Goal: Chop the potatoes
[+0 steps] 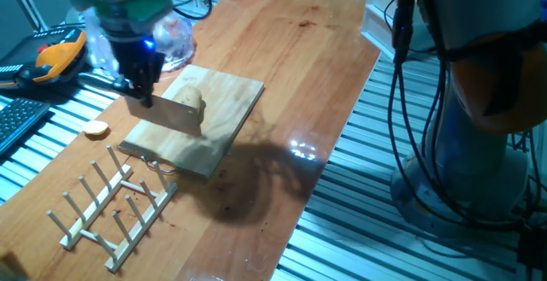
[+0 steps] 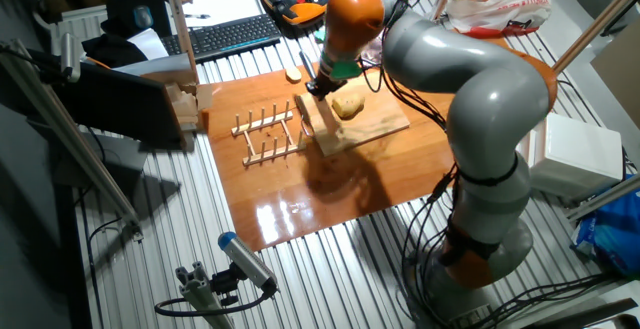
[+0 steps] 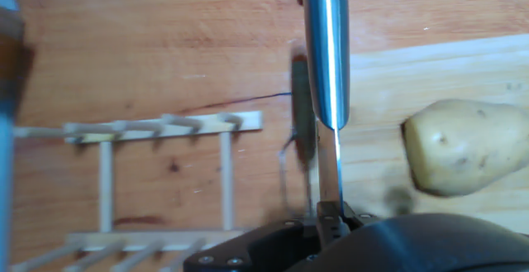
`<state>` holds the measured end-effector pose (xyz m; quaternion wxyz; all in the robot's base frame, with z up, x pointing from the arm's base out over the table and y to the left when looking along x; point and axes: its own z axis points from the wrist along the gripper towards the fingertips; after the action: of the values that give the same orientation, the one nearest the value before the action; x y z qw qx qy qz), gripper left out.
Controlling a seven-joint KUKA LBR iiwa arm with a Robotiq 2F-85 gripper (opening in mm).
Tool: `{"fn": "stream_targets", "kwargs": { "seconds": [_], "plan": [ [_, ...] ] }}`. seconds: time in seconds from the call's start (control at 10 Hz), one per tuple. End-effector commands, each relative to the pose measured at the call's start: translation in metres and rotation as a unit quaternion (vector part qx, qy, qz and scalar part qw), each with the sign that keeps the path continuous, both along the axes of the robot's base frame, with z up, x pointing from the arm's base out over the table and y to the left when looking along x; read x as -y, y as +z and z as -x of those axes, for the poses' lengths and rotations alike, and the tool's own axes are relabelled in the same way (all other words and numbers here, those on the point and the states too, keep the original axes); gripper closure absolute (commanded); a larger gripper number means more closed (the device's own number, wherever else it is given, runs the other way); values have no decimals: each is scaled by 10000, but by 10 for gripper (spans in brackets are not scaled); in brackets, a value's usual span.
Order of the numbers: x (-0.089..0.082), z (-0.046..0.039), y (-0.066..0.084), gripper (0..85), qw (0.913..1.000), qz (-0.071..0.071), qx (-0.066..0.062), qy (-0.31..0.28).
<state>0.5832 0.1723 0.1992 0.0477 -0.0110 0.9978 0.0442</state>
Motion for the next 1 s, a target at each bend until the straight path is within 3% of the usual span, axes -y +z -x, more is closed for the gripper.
{"fn": "stream_targets", "kwargs": {
  "seconds": [0.0,0.2,0.5,0.7,0.8,0.9],
  "plan": [
    [111,-15,-26,850,10000,-26,-39,22],
    [65,-22,-11,850,9998,-37,-94,173],
    [65,-22,-11,850,9985,-131,-363,388],
    [65,-22,-11,850,9992,-84,-326,236],
    [65,-22,-11,850,10000,-29,-41,84],
    [65,-22,-11,850,9999,151,-46,29]
  ]
}}
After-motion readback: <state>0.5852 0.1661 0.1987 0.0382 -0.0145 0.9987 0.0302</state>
